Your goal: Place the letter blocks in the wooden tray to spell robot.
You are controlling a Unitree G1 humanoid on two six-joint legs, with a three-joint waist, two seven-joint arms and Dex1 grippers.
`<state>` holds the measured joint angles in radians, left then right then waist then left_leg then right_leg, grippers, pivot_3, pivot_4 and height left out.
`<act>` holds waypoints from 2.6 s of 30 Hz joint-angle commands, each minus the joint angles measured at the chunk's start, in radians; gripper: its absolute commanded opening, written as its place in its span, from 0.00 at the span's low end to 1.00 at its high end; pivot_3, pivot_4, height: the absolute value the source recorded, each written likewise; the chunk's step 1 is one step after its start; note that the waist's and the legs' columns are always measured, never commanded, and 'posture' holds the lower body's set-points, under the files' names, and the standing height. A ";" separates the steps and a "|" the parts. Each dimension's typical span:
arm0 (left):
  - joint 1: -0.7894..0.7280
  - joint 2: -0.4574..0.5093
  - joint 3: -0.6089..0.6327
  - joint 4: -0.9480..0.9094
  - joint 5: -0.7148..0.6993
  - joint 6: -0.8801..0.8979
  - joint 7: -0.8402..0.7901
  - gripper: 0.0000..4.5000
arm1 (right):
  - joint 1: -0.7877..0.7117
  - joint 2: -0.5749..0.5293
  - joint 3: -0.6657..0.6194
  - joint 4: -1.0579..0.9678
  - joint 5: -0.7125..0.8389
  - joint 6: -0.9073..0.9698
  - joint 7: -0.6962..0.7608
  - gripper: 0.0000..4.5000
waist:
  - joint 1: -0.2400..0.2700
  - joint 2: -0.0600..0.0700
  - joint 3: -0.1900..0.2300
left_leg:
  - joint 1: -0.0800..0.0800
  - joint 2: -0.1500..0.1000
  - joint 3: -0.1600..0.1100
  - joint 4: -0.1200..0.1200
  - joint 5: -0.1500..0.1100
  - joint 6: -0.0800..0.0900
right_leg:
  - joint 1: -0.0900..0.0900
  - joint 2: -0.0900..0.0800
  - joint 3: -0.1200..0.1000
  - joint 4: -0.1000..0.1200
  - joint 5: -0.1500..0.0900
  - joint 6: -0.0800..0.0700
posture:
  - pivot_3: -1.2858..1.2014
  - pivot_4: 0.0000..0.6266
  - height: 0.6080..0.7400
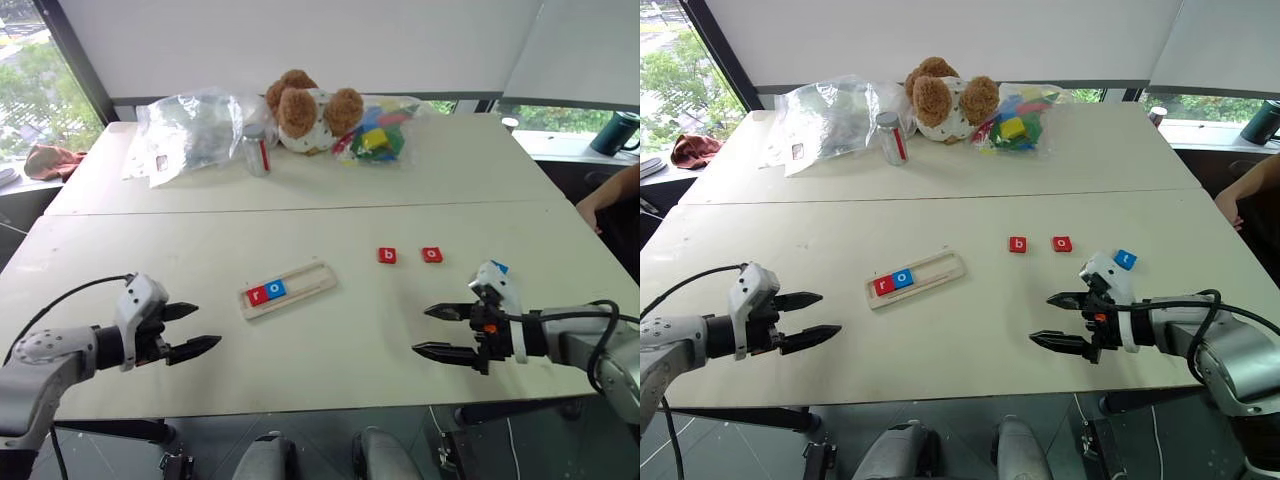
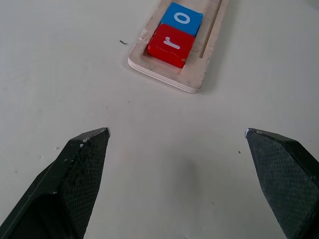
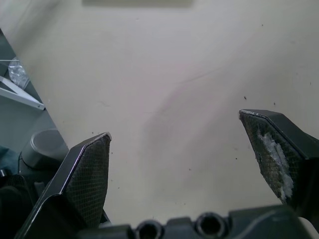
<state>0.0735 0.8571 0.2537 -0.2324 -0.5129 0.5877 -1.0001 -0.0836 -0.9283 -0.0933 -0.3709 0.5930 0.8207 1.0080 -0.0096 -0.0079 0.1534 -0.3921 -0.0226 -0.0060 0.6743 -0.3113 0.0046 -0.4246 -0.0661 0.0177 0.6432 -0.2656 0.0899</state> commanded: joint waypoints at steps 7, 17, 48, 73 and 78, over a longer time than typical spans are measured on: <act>-0.041 0.010 0.027 0.020 -0.009 -0.007 0.000 1.00 | -0.027 -0.001 0.015 0.006 -0.016 -0.026 -0.003 0.99 | 0.001 0.000 0.000 | 0.000 0.000 0.000 0.000 0.000 0.000 | 0.000 0.000 0.000 0.000 0.000 0.000 | 0.52 0.24 1.00; -0.101 0.005 0.006 0.110 0.020 -0.073 -0.014 1.00 | -0.056 0.007 0.023 0.024 -0.046 -0.027 -0.045 0.99 | -0.002 0.000 0.000 | 0.000 0.000 0.000 0.000 0.000 0.000 | 0.000 0.000 0.000 0.000 0.000 0.000 | 0.52 0.24 1.00; -0.506 -0.177 -0.366 0.558 0.320 -0.523 -0.222 1.00 | -0.297 0.185 0.223 -0.201 -0.006 0.214 -0.242 0.99 | 0.000 0.000 0.000 | -0.016 -0.001 0.000 0.010 0.001 0.000 | -0.014 0.002 -0.002 0.006 0.001 0.001 | 0.52 0.24 1.00; -0.542 -0.208 -0.377 0.635 0.332 -0.558 -0.243 0.69 | -0.243 0.150 0.165 -0.159 -0.039 0.148 -0.273 1.00 | 0.004 0.000 0.000 | 0.000 -0.001 0.000 0.010 0.000 0.001 | 0.002 0.003 -0.002 0.007 0.001 0.001 | 0.52 0.24 1.00; -0.662 -0.250 -0.460 0.653 0.359 -0.618 -0.350 0.69 | -0.185 0.121 0.023 -0.120 -0.045 0.151 -0.309 1.00 | 0.022 0.000 0.000 | -0.001 -0.001 0.000 0.010 0.000 0.001 | 0.002 0.003 -0.002 0.006 0.001 0.001 | 0.52 0.24 1.00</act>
<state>-0.5468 0.6180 -0.1839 0.4219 -0.1696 0.0069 -1.3151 -0.2749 -0.7900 0.0010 -0.4930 0.5542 0.9863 0.7116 0.0121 -0.0082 0.1532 -0.3930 -0.0241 -0.0059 0.6840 -0.3111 0.0059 -0.4231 -0.0635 0.0161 0.6493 -0.2650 0.0910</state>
